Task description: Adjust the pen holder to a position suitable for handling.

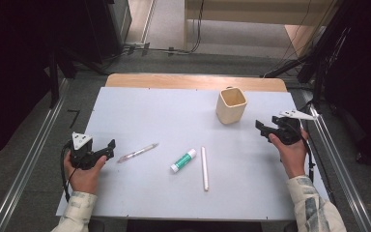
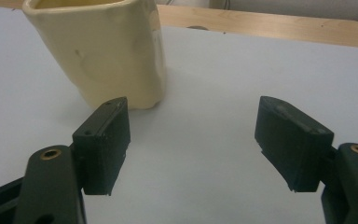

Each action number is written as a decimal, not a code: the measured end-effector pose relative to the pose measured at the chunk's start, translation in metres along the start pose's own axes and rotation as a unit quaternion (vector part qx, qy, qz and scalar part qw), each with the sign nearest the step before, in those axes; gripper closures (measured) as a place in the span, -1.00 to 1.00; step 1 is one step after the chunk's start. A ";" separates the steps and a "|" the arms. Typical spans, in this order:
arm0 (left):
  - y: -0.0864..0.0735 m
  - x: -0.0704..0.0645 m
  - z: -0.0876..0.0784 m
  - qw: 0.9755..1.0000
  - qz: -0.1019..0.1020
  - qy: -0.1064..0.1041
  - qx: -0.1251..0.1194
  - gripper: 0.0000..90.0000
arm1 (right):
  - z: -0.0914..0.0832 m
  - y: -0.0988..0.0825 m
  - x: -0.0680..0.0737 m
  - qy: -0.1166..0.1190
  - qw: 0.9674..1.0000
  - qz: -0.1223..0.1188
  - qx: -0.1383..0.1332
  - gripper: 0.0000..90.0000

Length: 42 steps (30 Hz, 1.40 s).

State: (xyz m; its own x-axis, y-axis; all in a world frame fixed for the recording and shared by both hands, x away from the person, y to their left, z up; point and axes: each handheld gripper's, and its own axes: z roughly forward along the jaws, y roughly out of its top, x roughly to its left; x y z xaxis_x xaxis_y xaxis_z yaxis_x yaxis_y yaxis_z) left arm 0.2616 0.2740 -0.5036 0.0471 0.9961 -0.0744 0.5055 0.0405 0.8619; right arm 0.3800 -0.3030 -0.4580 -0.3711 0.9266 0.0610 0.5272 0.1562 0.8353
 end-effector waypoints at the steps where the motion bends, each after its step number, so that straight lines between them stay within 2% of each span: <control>1: 0.000 0.000 0.000 1.000 0.000 0.000 0.000 -0.63 | 0.001 0.003 0.000 0.000 1.000 -0.003 -0.003 -0.45; 10: 0.000 0.001 -0.001 1.000 -0.001 0.002 0.000 -0.63 | 0.010 0.011 0.003 0.002 1.000 -0.005 0.001 -0.44; 23: 0.000 0.002 -0.001 1.000 -0.001 0.000 0.000 -0.63 | 0.019 0.036 0.009 0.003 1.000 -0.010 -0.023 -0.39; 42: 0.000 0.002 -0.001 1.000 -0.002 0.000 0.000 -0.63 | 0.030 0.052 0.013 0.006 0.999 -0.010 -0.031 -0.38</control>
State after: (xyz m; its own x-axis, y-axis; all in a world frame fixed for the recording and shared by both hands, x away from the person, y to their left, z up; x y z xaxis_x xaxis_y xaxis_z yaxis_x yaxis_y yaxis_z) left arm 0.2612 0.2760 -0.5036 0.0444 0.9960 -0.0772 0.5061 0.0442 0.8613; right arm 0.4259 -0.2727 -0.4301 -0.3904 0.9193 0.0493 0.4708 0.1534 0.8688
